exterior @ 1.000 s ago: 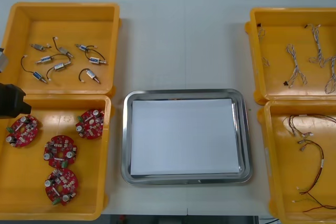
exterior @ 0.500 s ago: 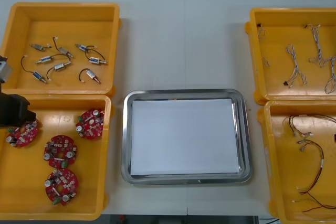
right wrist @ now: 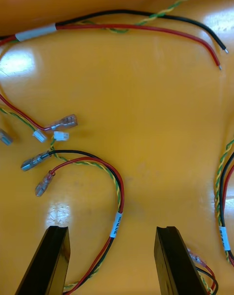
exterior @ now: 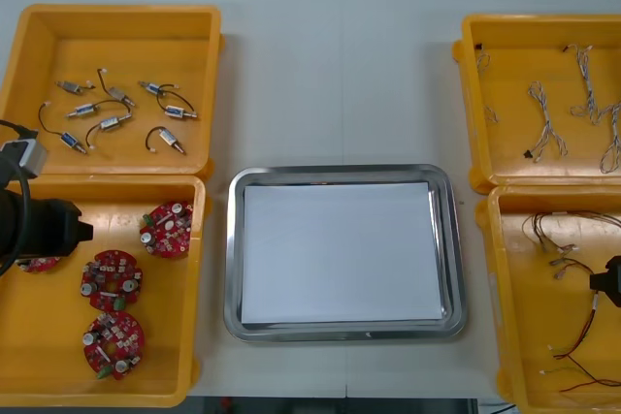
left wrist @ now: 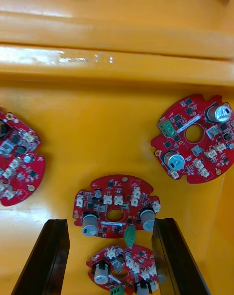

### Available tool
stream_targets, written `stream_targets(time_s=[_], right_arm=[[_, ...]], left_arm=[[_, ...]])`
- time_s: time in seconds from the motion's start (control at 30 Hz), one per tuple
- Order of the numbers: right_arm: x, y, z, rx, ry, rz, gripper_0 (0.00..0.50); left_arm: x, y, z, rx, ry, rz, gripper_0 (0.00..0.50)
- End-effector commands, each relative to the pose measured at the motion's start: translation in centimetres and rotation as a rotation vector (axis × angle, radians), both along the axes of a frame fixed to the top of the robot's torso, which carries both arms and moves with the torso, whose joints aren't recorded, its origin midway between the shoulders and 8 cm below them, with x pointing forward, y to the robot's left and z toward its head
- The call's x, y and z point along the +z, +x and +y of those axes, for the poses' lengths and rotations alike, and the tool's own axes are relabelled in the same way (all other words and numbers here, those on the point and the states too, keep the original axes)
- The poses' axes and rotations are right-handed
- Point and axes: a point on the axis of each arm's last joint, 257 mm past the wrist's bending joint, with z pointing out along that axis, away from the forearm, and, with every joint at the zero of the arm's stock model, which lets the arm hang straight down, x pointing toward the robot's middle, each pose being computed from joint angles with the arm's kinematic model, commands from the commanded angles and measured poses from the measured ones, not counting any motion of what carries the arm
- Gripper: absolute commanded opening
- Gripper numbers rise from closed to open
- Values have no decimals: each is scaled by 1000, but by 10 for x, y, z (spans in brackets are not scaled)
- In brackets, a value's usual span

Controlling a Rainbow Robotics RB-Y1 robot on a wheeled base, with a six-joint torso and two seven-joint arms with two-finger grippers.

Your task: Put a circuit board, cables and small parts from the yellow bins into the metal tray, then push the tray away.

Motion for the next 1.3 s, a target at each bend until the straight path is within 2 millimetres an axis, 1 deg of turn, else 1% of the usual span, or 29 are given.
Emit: stream_targets(time_s=[0.03, 0.27, 0.43, 0.63, 0.8, 1.0, 1.3], right_arm=[[-18, -10, 7, -37, 25, 26, 500], [-28, -10, 7, -48, 18, 23, 500], [-35, -5, 3, -38, -45, 8, 500], [-43, -5, 4, -73, -49, 1, 500], [-48, -8, 6, -92, -33, 6, 500], [-57, -9, 7, -115, -10, 10, 500], [-61, -16, 6, -128, 1, 23, 500]], left_arm=[[-21, -13, -19, -48, -1, 2, 500], [-39, -24, -25, -67, 12, 31, 500], [-56, -35, -28, -78, 12, 45, 500], [-71, -42, -39, -91, -10, 39, 500], [-80, -48, -42, -99, -13, 38, 500], [-89, -54, -41, -103, 1, 44, 500], [-100, -52, -41, -112, 73, 20, 500]])
